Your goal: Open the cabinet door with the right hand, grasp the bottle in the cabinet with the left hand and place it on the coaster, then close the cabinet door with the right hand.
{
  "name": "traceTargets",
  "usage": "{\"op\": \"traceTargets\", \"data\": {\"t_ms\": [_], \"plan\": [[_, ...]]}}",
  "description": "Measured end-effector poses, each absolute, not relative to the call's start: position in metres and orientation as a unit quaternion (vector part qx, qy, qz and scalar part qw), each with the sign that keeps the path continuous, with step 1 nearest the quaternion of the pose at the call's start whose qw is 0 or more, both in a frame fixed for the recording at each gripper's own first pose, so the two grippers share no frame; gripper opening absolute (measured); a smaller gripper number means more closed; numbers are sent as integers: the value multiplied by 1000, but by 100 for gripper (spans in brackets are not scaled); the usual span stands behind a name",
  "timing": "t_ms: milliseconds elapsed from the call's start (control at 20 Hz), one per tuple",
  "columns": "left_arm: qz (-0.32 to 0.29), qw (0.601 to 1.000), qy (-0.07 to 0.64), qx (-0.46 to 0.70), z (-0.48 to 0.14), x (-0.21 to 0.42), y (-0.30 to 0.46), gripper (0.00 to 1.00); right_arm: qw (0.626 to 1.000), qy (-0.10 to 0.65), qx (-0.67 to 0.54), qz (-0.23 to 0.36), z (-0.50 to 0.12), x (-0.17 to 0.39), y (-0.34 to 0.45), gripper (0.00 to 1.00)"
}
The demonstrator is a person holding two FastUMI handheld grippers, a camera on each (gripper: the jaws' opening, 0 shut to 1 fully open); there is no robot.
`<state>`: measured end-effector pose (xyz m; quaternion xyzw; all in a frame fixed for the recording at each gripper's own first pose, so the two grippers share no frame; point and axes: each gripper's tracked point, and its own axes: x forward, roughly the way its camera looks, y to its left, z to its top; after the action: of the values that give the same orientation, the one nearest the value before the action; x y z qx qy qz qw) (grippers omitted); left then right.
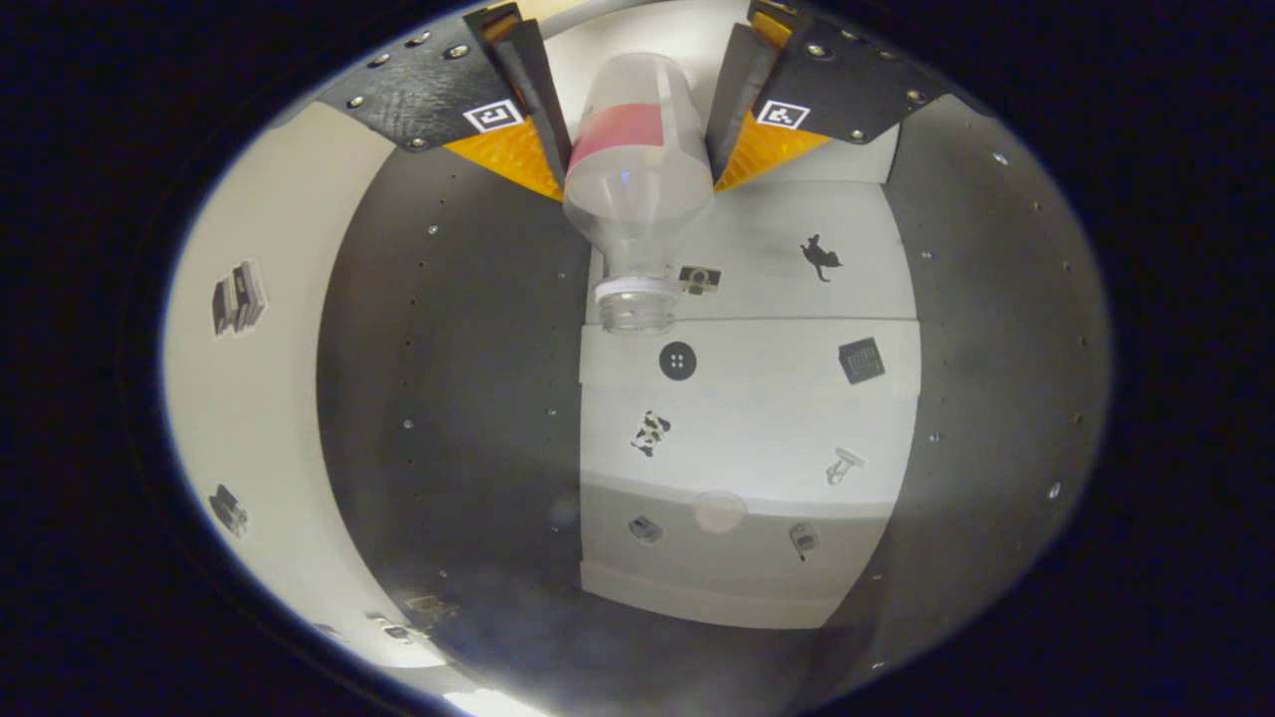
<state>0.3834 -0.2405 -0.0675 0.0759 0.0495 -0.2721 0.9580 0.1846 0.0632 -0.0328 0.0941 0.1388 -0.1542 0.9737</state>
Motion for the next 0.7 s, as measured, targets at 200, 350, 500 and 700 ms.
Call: {"op": "traceTargets", "data": {"t_ms": [200, 350, 500, 700], "plan": [[-268, 959, 28, 83, -48, 365, -238, 69, 975, 141, 95, -140, -34, 187, 67, 98], [-256, 963, 14, 83, -35, 346, -226, 70, 978, 139, 88, -130, -35, 190, 69, 98], [-247, 965, 9, 82, -23, 321, -210, 71, 980, 138, 82, -117, -33, 184, 75, 98], [-233, 968, -1, 92, -13, 282, -177, 67, 982, 124, 86, -116, -29, 180, 81, 98]]}}
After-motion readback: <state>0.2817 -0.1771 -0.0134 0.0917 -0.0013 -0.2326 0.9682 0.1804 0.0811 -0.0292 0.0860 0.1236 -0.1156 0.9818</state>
